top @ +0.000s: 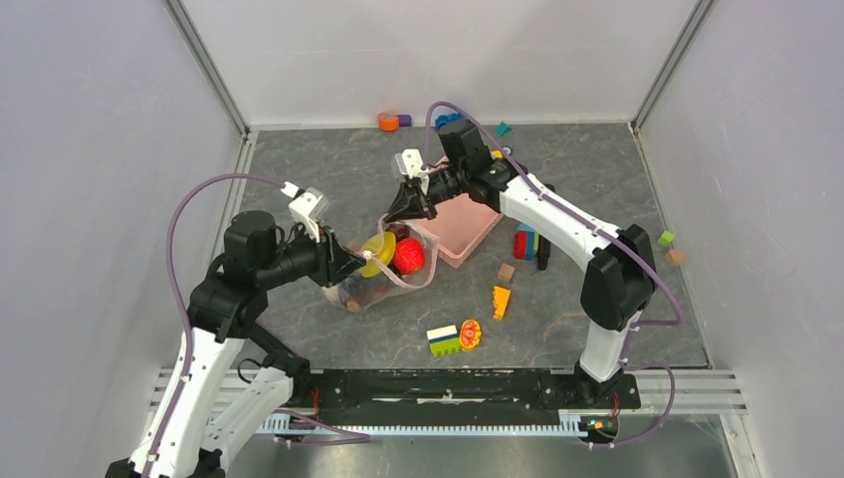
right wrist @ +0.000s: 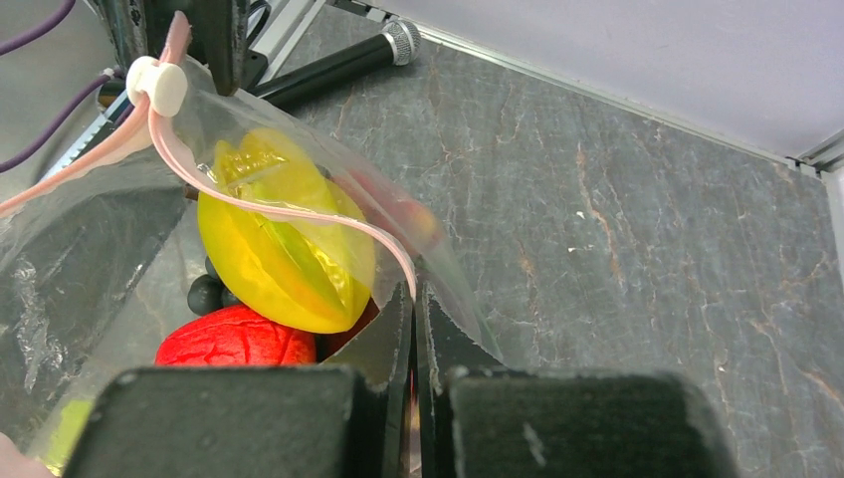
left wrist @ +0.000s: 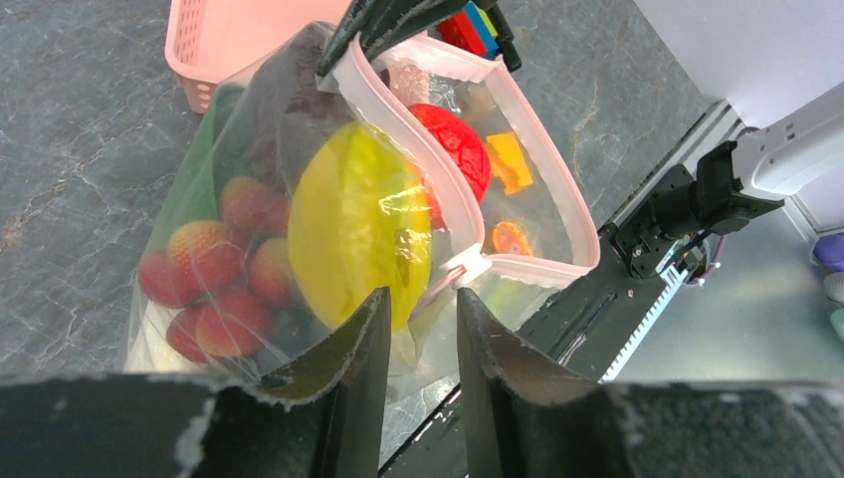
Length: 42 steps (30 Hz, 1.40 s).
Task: Place the food in the zip-top bag and seal the zipper
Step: Adjust the zipper food storage bag at the center of the board.
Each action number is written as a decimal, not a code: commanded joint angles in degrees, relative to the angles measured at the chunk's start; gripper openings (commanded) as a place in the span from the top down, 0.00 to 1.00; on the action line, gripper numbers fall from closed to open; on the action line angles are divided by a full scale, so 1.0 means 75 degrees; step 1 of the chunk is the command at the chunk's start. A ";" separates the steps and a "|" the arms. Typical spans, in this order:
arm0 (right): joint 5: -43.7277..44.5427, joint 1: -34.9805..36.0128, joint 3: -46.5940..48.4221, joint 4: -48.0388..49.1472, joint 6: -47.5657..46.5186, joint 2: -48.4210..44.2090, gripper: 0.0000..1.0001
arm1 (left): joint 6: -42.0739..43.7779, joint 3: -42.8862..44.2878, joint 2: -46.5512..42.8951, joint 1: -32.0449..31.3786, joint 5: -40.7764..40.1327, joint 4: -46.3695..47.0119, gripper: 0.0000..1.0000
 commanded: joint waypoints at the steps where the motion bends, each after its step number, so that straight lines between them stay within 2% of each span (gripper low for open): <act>1: -0.0292 -0.0013 -0.0340 0.0602 0.0389 -0.0548 1.00 | -0.0002 0.0078 0.0128 -0.0013 0.0081 0.0361 0.62; 3: -0.0341 -0.0013 -0.0372 0.0668 0.0460 -0.0545 1.00 | 0.0010 0.0092 0.0171 -0.0014 0.0165 0.0367 0.62; 6: -0.0335 -0.0013 -0.0372 0.0713 0.0582 -0.0543 1.00 | 0.0055 0.0083 0.0176 -0.0014 0.0381 0.0367 0.68; 7: -0.0301 -0.0012 -0.0385 0.0725 0.0605 -0.0543 1.00 | 0.0077 0.0081 0.0158 -0.0014 0.0458 0.0367 0.73; 9: -0.0219 -0.0012 -0.0405 0.0742 0.0667 -0.0563 1.00 | 0.0115 0.0119 0.0131 -0.0005 0.0484 0.0370 0.97; 10: -0.0094 -0.0010 -0.0446 0.0735 0.0673 -0.0586 0.95 | 0.0115 0.0127 0.0080 -0.0011 0.0367 0.0361 0.98; 11: 0.0071 -0.0012 -0.0569 0.0754 0.0673 -0.0632 0.82 | 0.0127 0.0107 -0.0014 -0.0010 0.0253 0.0367 0.98; 12: 0.0301 -0.0013 -0.0706 0.0785 0.0625 -0.0718 0.61 | 0.0127 0.0092 -0.0115 -0.0009 0.0134 0.0367 0.98; 13: 0.0500 -0.0012 -0.0895 0.0756 0.0451 -0.0848 0.46 | 0.0086 0.0056 -0.0207 -0.0014 -0.0068 0.0427 0.98; 14: 0.0804 -0.0018 -0.1059 0.0743 0.0298 -0.0965 0.37 | 0.0039 -0.0003 -0.0306 -0.0013 -0.0277 0.0458 0.98; 20: 0.2151 -0.0011 -0.1827 0.0856 0.0060 -0.1945 0.15 | -0.0140 -0.0081 -0.0392 -0.0008 -0.0998 0.0496 0.98; 22: 0.2278 -0.0012 -0.2084 0.1053 0.0083 -0.2316 0.03 | -0.0165 -0.0084 -0.0353 -0.0008 -0.0879 0.0496 0.98; 28: 0.2352 -0.0013 -0.2830 0.2459 0.1467 -0.3268 0.02 | -0.0229 -0.0152 -0.0503 -0.0014 -0.0658 0.0585 0.98; 32: 0.1649 0.0238 -0.3288 0.3307 0.2427 -0.3611 0.02 | -0.0294 -0.0233 -0.0644 -0.0013 -0.0616 0.0703 0.98; 34: 0.1748 0.0659 -0.3423 0.3244 0.2179 -0.3716 0.04 | -0.0294 -0.0236 -0.0671 -0.0014 -0.0622 0.0718 0.98; 37: 0.2768 0.1417 -0.3471 0.2981 0.1685 -0.3753 0.04 | -0.0307 -0.0260 -0.0684 -0.0014 -0.0563 0.0715 0.98; 39: 0.2990 0.1712 -0.3274 0.2649 0.1489 -0.3617 0.04 | -0.0289 -0.0289 -0.0703 -0.0011 -0.0455 0.0741 0.98; 42: 0.3121 0.1890 -0.2765 0.2422 0.1965 -0.3175 0.06 | -0.0274 -0.0307 -0.0767 -0.0013 -0.0338 0.0777 0.98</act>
